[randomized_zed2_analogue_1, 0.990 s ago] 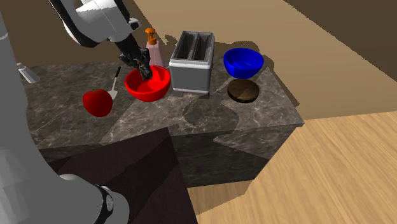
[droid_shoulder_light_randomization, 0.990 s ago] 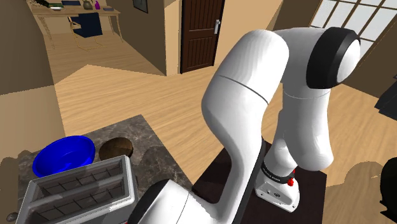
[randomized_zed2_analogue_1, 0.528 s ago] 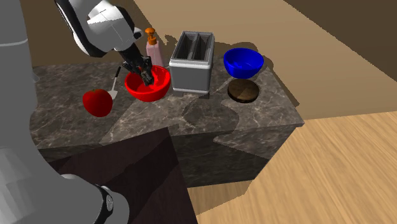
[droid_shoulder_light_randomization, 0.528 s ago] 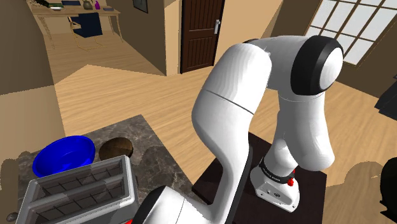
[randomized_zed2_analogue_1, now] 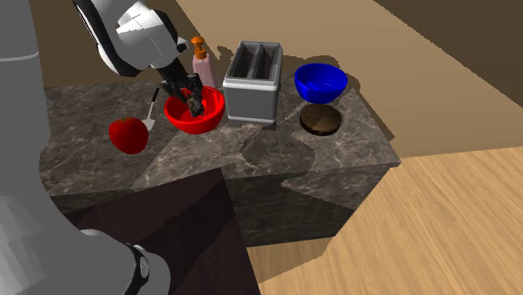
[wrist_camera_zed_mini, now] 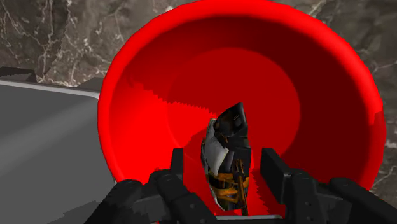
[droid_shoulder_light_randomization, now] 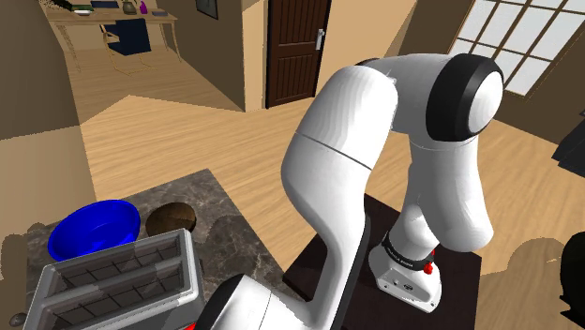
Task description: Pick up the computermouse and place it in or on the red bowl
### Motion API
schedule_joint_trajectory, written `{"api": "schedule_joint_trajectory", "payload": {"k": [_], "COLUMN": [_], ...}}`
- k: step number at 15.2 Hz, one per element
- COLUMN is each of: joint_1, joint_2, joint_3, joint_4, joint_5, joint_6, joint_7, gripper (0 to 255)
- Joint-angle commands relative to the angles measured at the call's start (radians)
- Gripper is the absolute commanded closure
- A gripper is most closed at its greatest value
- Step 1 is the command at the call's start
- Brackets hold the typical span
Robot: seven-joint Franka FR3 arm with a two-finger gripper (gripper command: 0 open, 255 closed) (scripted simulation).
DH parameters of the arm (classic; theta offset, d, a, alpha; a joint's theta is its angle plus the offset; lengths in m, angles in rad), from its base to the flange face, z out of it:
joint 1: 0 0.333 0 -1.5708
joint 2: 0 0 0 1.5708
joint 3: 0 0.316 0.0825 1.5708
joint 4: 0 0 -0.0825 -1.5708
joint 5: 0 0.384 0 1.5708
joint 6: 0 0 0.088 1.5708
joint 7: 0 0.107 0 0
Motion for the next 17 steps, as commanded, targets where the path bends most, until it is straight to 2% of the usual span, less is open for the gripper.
{"api": "schedule_joint_trajectory", "payload": {"k": [1, 5, 9, 17], "joint_1": [0.000, 0.000, -0.046, -0.046], "joint_2": [0.000, 0.000, -0.110, -0.110], "joint_3": [0.000, 0.000, 0.085, 0.085], "joint_4": [0.000, 0.000, -0.024, -0.024], "joint_5": [0.000, 0.000, 0.123, 0.123], "joint_6": [0.000, 0.000, -0.052, -0.052], "joint_7": [0.000, 0.000, -0.071, -0.071], "gripper": [0, 0, 0, 0]}}
